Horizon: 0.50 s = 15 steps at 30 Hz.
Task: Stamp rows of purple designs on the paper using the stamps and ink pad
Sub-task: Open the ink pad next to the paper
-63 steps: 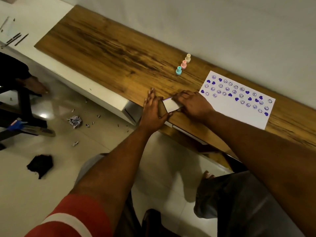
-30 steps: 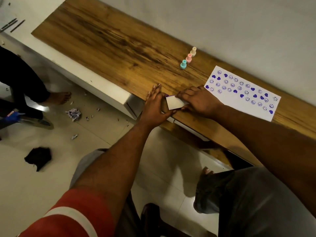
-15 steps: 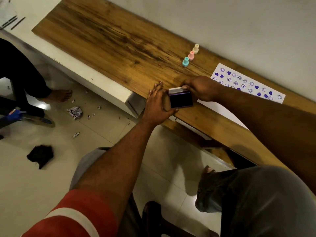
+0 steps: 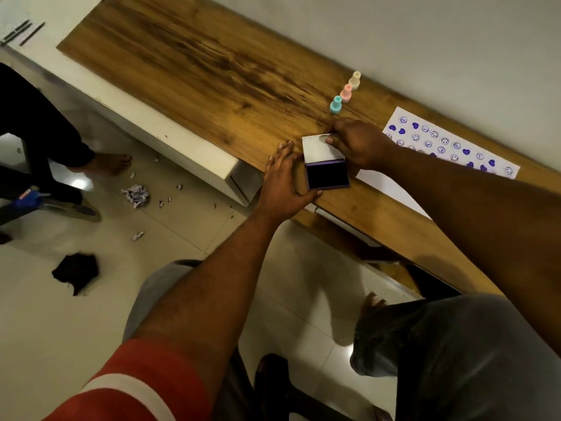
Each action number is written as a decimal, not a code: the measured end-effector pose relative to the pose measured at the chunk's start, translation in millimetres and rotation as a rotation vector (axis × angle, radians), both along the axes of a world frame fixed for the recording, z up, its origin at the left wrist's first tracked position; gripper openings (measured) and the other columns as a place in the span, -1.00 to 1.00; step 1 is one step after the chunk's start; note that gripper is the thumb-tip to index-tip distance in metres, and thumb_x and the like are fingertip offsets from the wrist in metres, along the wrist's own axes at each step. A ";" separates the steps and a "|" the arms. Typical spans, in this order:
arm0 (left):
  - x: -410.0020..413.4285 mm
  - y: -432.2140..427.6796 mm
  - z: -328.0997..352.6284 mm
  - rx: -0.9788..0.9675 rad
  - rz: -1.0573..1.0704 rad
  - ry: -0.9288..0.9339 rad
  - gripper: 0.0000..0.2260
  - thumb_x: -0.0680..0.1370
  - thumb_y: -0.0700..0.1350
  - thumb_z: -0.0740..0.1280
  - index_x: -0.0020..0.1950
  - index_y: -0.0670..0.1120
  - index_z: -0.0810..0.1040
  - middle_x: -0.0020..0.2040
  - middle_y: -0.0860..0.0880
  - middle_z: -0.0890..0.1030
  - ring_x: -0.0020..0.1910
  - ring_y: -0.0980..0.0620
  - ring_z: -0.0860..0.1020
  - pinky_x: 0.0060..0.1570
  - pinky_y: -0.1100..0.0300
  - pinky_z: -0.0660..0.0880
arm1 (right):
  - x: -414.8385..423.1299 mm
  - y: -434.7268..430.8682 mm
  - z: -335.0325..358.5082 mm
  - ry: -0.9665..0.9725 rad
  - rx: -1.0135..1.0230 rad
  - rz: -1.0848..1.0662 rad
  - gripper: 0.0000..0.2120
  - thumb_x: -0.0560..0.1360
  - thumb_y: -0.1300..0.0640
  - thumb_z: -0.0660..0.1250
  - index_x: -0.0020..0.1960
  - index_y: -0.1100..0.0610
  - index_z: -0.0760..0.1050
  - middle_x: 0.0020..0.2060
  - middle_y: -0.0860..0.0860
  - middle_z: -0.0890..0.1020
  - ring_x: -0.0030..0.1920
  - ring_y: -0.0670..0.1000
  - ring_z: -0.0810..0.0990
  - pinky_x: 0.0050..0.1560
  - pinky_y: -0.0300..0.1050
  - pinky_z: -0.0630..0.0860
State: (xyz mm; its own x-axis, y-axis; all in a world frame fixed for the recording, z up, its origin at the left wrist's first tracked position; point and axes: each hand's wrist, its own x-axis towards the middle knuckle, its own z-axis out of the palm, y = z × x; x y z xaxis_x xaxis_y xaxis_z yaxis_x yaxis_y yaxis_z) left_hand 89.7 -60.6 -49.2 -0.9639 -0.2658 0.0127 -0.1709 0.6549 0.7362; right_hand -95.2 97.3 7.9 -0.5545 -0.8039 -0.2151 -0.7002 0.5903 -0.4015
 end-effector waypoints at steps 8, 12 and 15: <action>1.1 -0.2 2.0 -0.008 -0.004 -0.018 -0.15 0.42 0.27 0.56 0.56 -0.11 0.37 0.68 -0.13 0.21 0.69 -0.10 0.03 0.64 -0.23 0.02 | 1.5 9.0 -2.6 0.089 -0.020 -0.020 -0.55 0.66 -0.20 0.15 0.36 0.08 0.49 0.26 0.11 0.55 0.21 0.12 0.53 0.16 0.07 0.54; 1.1 -1.2 6.7 0.012 -0.018 -0.058 -0.11 0.42 0.27 0.57 0.59 -0.11 0.33 0.69 -0.12 0.18 0.70 -0.08 0.01 0.64 -0.23 0.01 | -3.6 8.0 1.6 0.314 -0.096 -0.162 -0.61 0.65 -0.20 0.16 0.18 0.08 0.56 0.02 0.07 0.63 -0.05 0.08 0.57 -0.15 -0.04 0.51; -0.3 -6.9 12.9 0.085 0.011 -0.092 -0.10 0.41 0.30 0.57 0.60 -0.09 0.32 0.68 -0.07 0.21 0.68 -0.05 0.09 0.62 -0.13 0.15 | -15.3 -5.5 11.9 0.473 -0.006 -0.280 -0.56 0.67 -0.19 0.06 0.09 0.11 0.54 -0.17 0.12 0.63 -0.23 0.13 0.58 -0.21 -0.01 0.52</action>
State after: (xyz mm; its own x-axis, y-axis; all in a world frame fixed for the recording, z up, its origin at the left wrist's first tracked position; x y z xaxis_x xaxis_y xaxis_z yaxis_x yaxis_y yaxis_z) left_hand 89.5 -67.6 -36.3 -0.9569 -0.2732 -0.0986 -0.2474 0.5887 0.7695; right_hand -110.5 91.7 19.8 -0.7826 -0.6121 0.1138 -0.6215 0.7789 -0.0844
